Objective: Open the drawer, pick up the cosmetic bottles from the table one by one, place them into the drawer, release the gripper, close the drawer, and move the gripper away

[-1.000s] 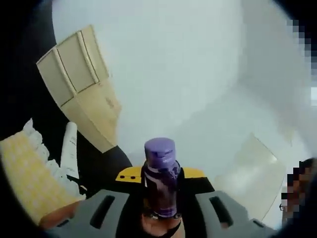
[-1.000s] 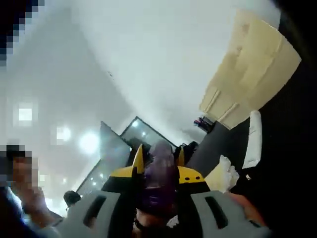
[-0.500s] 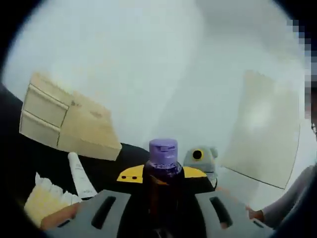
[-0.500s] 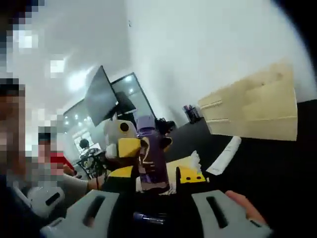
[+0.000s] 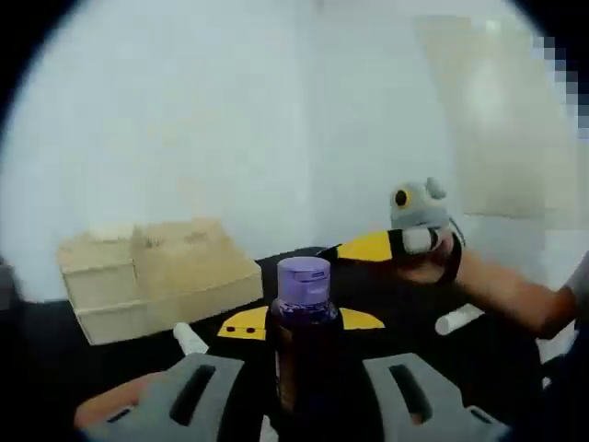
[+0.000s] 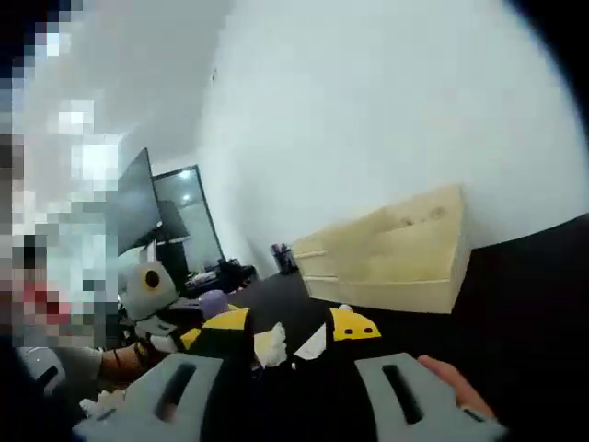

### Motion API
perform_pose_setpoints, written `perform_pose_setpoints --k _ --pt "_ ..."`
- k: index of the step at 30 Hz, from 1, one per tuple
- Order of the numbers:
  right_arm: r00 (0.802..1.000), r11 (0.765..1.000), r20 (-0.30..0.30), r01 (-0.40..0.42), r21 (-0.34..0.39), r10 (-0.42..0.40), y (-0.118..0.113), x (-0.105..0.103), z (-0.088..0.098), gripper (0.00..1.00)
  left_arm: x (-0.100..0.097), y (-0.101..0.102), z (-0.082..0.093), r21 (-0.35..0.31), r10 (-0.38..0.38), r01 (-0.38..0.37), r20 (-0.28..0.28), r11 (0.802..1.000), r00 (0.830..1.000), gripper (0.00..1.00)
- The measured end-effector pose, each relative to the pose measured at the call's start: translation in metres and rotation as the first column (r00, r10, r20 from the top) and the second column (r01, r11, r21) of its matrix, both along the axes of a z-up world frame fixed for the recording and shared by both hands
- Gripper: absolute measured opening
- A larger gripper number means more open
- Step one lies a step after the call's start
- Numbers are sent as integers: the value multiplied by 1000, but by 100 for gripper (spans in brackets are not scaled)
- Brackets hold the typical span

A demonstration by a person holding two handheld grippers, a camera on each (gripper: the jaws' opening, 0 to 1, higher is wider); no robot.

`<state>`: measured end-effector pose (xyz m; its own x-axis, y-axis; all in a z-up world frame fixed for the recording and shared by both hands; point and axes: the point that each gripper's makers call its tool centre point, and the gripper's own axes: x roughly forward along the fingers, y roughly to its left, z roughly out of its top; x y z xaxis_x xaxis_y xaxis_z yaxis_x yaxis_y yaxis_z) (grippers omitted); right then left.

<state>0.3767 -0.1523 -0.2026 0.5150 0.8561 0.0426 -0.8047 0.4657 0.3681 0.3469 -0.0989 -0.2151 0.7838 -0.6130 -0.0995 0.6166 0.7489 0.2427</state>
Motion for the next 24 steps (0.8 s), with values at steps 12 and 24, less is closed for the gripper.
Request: perform_pose_setpoints --k 12,24 --pt "994 992 -31 106 72 -104 -24 18 8 27 2 -25 18 459 -23 -231 483 858 876 21" --pt "988 979 -90 135 152 -122 -34 24 11 26 3 -29 20 614 -165 -396 657 683 735 21"
